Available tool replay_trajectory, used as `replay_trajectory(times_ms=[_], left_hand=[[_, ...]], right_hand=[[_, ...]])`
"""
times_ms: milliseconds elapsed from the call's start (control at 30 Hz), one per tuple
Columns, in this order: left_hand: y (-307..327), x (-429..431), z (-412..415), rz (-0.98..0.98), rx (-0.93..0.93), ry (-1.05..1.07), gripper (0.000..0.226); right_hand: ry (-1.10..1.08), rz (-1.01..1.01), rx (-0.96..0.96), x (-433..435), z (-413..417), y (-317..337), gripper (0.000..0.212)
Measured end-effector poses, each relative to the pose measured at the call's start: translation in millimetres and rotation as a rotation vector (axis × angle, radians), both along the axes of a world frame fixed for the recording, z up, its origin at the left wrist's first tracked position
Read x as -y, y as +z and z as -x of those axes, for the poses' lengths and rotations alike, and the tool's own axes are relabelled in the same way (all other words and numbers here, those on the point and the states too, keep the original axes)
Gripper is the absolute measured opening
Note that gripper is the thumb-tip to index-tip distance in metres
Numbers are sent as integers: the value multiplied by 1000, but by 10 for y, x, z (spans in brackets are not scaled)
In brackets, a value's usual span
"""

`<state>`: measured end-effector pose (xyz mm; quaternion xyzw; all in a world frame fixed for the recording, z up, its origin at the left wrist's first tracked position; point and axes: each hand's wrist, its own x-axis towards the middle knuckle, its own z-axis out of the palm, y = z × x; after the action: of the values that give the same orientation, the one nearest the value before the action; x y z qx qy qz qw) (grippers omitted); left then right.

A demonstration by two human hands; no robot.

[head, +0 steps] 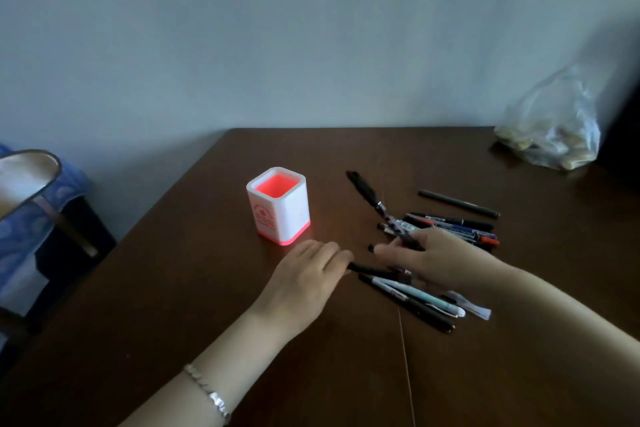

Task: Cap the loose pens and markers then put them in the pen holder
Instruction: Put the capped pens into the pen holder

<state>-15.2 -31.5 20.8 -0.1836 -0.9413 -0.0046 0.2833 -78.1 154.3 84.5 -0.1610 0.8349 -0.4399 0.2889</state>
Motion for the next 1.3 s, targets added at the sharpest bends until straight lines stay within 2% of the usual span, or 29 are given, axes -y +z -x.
replay_trajectory(times_ms=[33, 67, 133, 200, 233, 267, 333, 467, 567, 667, 733, 767, 867, 900, 967, 1067, 1100, 1167, 1233, 1300], left_hand=[[11, -31, 11, -87, 44, 40, 13], [48, -75, 8, -278, 123, 89, 12], [122, -210, 8, -861, 353, 163, 16], [178, -385, 49, -1492, 548, 117, 21], [193, -472, 72, -1680, 607, 90, 23], [185, -543, 101, -1762, 651, 73, 23], [180, -659, 117, -1790, 732, 55, 23], [153, -715, 106, -1917, 875, -57, 27], [111, -737, 62, -1906, 893, -142, 29], [115, -779, 38, -1769, 815, -78, 33], [145, -791, 29, -1562, 755, -20, 32], [172, -803, 19, -1433, 750, -15, 31], [290, -820, 42, -1067, 822, -91, 27], [354, -782, 87, -974, 801, -90, 23], [467, -582, 264, -773, 563, 65, 18], [550, 28, 606, -485, 126, 567, 67], [551, 233, 684, -462, 101, 716, 85], [541, 539, 776, -514, 254, 895, 110], [468, 707, 822, -722, 414, 899, 108], [384, 791, 810, -920, 414, 792, 87]], right_hand=[[-75, 119, -10, -75, 34, 15, 36], [-150, 247, 0, -154, 60, 26, 39], [-227, 382, 26, -282, 61, 21, 39], [-192, 342, 27, -293, -14, -58, 38], [-151, 281, 3, -254, -72, -115, 38], [-107, 215, -39, -202, -128, -188, 37], [-33, 114, -145, -108, -219, -304, 35], [31, 20, -265, -111, -260, -326, 39], [102, -61, -249, -162, -288, -268, 39], [59, -124, -329, -220, -238, -229, 37], [-72, 16, -341, -240, -146, -194, 55], [-126, 112, -309, -233, -111, -162, 56], [-252, 398, -186, -188, -64, -52, 26], [-296, 442, -181, -192, -52, -22, 23], [-348, 447, -199, -249, -18, -9, 25], [-362, 427, -218, -382, -8, 13, 20], [-371, 431, -224, -425, -14, 14, 18], [-387, 434, -251, -488, -20, 12, 15], [-404, 437, -274, -526, -14, 20, 14], [-432, 445, -293, -547, 0, 54, 17]])
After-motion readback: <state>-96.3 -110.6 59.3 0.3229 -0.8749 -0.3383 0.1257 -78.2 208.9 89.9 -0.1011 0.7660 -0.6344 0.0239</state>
